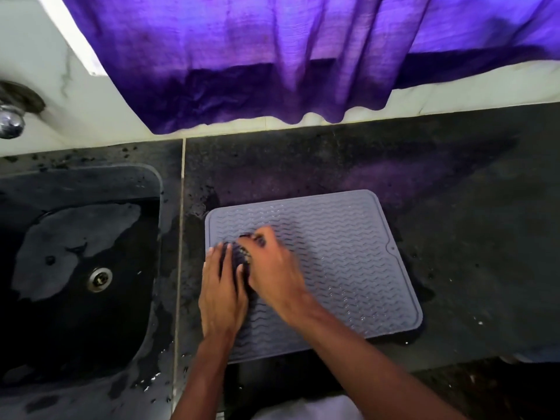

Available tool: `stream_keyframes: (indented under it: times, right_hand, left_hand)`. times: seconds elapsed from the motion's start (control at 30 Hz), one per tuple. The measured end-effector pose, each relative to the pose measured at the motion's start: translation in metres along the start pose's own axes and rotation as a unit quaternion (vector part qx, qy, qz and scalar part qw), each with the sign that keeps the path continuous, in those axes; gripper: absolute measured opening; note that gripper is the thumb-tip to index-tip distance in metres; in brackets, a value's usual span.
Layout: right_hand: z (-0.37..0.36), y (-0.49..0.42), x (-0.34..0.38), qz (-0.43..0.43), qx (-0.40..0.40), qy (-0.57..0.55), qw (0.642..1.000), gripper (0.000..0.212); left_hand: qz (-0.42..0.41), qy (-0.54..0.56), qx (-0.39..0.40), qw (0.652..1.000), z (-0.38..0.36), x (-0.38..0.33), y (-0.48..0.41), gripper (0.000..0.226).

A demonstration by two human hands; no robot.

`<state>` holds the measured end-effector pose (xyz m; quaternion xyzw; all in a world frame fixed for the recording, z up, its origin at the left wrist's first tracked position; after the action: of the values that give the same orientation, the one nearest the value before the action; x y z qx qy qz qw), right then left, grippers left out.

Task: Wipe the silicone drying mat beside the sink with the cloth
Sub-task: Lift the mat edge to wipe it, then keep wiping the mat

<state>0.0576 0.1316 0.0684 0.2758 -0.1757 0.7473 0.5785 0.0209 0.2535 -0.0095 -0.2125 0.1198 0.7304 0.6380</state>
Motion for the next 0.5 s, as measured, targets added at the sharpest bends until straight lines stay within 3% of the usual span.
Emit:
stream_keyframes:
  times: [0.13,0.37,0.5]
  right_hand:
    - [-0.016,-0.01,-0.002,0.0,0.043,0.069,0.997,0.042]
    - [0.017,0.003,-0.057,-0.024,-0.001,0.091,0.996,0.048]
    - [0.059,0.009,-0.115,-0.09,-0.03,0.102,0.99,0.052]
  left_hand:
    - [-0.011,-0.01,0.008,1.0,-0.011,0.0,-0.002,0.06]
    - [-0.018,-0.051,-0.027,0.998,-0.012,0.002,0.002,0.057]
    - [-0.014,-0.051,-0.04,0.998,-0.014,0.002,0.001,0.053]
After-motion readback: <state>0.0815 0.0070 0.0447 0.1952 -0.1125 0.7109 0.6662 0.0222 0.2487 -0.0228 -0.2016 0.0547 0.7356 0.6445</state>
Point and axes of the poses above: each hand's wrist, its own y-axis away from the middle knuckle, its own z-axis out of the back of the hand, x = y × z, the point moved 3 cm from there along -y, towards the middle knuckle, and after that the axes turned 6 degrees about -y, right-handed, at the moved point
